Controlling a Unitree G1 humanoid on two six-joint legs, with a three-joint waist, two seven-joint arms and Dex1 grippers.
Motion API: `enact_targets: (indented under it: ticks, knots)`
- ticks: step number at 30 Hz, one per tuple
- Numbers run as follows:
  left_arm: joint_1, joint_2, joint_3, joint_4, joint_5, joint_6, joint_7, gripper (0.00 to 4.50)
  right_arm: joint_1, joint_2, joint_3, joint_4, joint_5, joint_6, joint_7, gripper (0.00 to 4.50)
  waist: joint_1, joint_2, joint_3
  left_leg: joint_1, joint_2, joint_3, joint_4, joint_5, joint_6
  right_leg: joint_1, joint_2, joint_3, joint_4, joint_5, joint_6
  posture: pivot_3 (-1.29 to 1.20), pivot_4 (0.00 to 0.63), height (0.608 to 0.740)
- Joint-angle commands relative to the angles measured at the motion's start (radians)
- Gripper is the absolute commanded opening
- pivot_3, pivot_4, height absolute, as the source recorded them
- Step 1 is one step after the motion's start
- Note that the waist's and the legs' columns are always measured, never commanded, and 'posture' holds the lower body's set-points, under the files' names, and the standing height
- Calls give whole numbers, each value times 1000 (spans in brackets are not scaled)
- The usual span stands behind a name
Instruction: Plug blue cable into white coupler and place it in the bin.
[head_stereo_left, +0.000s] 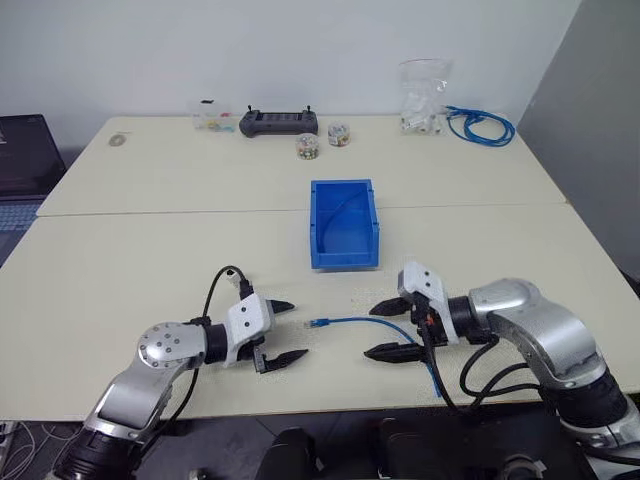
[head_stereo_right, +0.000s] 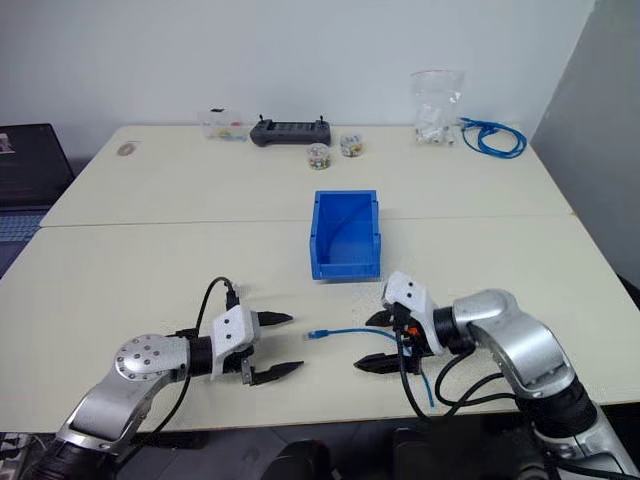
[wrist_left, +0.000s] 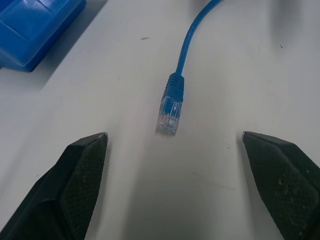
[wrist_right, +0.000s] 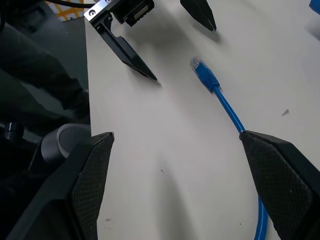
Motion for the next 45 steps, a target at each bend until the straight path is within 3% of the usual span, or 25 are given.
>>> enact_targets:
  ticks: [1, 3, 5, 23, 31, 36, 41, 45]
  knots:
    - [-33, -8, -23, 22, 35, -42, -2, 4500, 17, -2, -49, -54, 48, 3, -52, 4267, 2, 0, 0, 0, 0, 0, 0, 0, 0, 0, 0, 0, 0, 0, 0, 0, 150, 740]
    - [-48, -6, -42, 42, 58, -55, -7, 4500, 27, -11, -62, -62, 62, -7, -66, 4267, 4, 0, 0, 0, 0, 0, 0, 0, 0, 0, 0, 0, 0, 0, 0, 0, 150, 740]
    - [-58, -6, -53, 60, 72, -59, -11, 4146, 34, -25, -71, -71, 76, -22, -73, 4290, 4, 0, 0, -1, 0, 0, 0, 0, 0, 0, 0, 1, 0, 0, 0, 0, 150, 740]
    - [-153, 8, -173, 153, 206, -99, -29, 331, 46, -71, -143, -133, 252, 6, -147, 4290, 5, 0, -2, 1, 0, 0, 0, 0, 0, 2, 0, 1, 0, 0, 1, 0, 150, 740]
    - [-195, 0, -189, 125, 168, -48, -93, 236, 86, -106, -169, -195, 323, 7, -165, 4290, 5, 0, -2, 1, 0, 0, 0, 0, 0, 2, 0, 0, 0, 0, 2, 0, 150, 740]
    - [-251, -51, -135, 34, 1, 190, -127, 236, 111, -124, -242, -238, 484, 99, -186, 4290, 5, 0, -2, 0, -1, 0, 1, 0, 0, 2, 0, 0, 0, -1, 3, 0, 150, 740]
    - [-327, -88, -62, -65, -224, 515, -142, 236, 144, -48, -398, -251, 724, 175, -356, 4290, 5, -4, 0, -1, -1, -1, 1, 0, 0, 2, 0, -1, 0, -1, 3, 0, 150, 740]
    - [-378, -107, 7, -81, -374, 688, -130, 236, 223, -15, -450, -319, 784, 117, -456, 4290, 4, -4, 0, -1, -1, -1, 1, 0, 0, 1, 0, 0, 0, -1, 3, 0, 150, 740]
